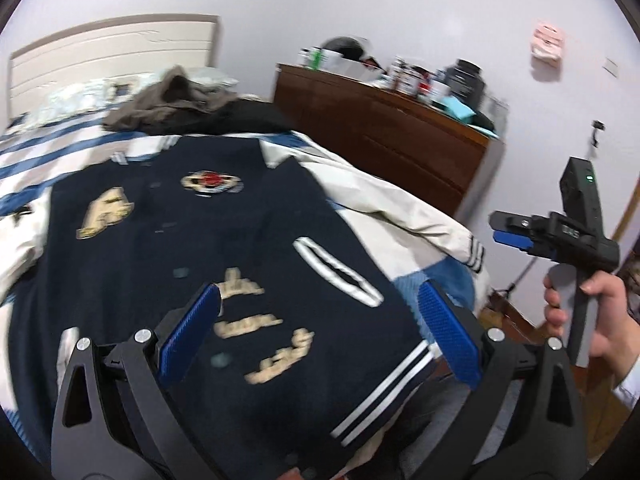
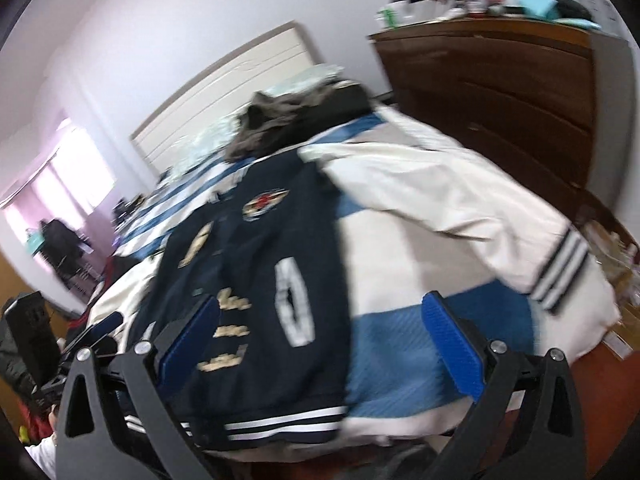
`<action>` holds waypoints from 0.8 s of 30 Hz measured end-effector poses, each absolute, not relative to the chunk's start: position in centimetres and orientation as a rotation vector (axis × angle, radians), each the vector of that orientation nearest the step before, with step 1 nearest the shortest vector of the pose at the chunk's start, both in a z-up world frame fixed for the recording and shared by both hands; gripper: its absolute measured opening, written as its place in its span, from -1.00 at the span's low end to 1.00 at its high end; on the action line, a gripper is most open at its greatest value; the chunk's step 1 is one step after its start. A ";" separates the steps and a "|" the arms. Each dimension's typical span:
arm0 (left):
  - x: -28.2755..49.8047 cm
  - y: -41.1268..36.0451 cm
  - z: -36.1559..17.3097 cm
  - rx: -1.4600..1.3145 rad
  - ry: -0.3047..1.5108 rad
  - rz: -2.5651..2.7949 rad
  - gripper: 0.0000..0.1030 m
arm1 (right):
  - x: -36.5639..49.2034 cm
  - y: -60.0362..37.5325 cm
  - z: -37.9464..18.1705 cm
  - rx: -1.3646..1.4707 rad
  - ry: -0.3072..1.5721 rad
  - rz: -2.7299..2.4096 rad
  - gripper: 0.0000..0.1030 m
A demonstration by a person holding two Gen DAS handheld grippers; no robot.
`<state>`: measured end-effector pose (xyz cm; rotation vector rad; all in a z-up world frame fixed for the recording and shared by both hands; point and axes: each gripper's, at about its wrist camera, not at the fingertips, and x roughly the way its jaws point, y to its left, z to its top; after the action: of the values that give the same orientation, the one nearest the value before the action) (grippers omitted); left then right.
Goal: Fold large clothes
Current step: 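Grasp the cream sleeve cuff with the right gripper and lift it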
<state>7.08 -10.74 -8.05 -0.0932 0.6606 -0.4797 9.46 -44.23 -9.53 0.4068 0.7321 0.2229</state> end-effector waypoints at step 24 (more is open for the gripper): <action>11.5 -15.0 -19.9 -0.047 0.895 -0.525 0.88 | 14.6 -58.9 -25.1 1.031 0.834 -0.061 0.91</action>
<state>11.45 -15.02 -19.89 -0.0466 0.8947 -0.5252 14.58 -58.86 -25.07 1.0306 0.8339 -0.0612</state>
